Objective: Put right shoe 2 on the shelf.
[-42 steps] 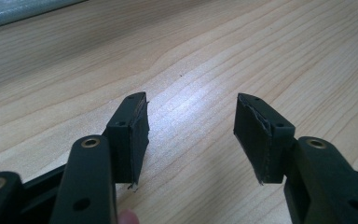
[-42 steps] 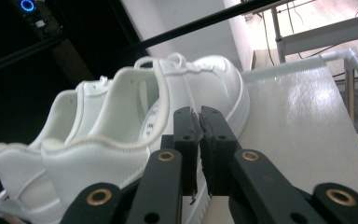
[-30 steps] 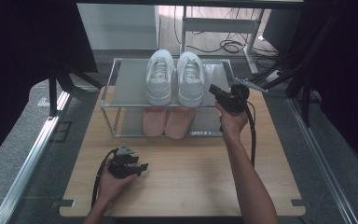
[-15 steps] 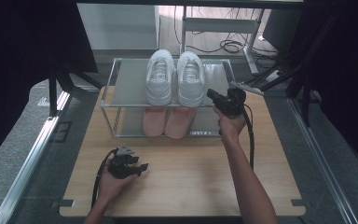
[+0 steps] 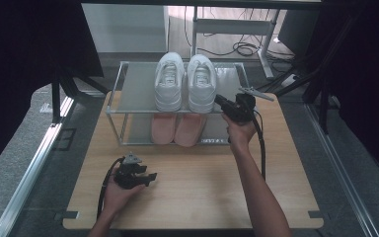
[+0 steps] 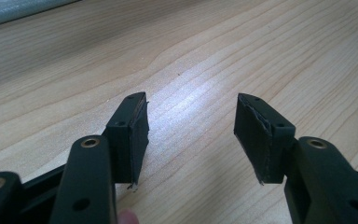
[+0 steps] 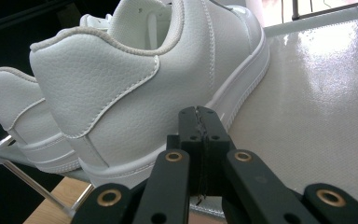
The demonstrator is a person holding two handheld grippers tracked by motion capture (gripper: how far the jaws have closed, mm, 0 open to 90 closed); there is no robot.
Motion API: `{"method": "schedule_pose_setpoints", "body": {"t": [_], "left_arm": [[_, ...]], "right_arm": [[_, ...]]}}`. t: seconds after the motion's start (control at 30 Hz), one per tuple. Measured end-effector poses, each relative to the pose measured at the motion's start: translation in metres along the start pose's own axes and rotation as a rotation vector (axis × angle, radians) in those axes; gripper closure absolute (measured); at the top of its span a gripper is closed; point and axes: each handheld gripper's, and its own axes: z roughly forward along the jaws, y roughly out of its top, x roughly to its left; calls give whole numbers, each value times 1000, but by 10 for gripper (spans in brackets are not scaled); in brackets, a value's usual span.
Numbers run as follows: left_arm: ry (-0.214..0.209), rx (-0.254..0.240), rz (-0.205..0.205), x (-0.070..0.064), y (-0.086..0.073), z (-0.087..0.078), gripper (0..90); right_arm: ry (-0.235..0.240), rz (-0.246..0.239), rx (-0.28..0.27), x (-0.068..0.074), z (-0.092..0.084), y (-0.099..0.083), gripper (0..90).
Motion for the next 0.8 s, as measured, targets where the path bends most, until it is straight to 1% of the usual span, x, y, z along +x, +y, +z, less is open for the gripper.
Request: {"method": "schedule_pose_setpoints", "body": {"t": [0.03, 0.3, 0.4, 0.47, 0.57, 0.8], "left_arm": [[-1, 1, 6, 0, 0, 0, 454], [-1, 3, 1, -1, 0, 2, 454], [-2, 6, 9, -1, 0, 2, 454], [-2, 5, 9, -2, 1, 3, 454], [-3, 2, 9, -1, 1, 2, 454], [-4, 1, -1, -1, 0, 2, 455]], "right_arm": [[0, 1, 1, 0, 0, 0, 895], [-6, 1, -8, 2, 0, 0, 897], [-7, 3, -10, 3, 0, -1, 897], [2, 10, -7, 4, 1, -1, 897], [9, 8, -2, 6, 3, -1, 897], [44, -1, 14, 18, 11, -3, 897]]}}
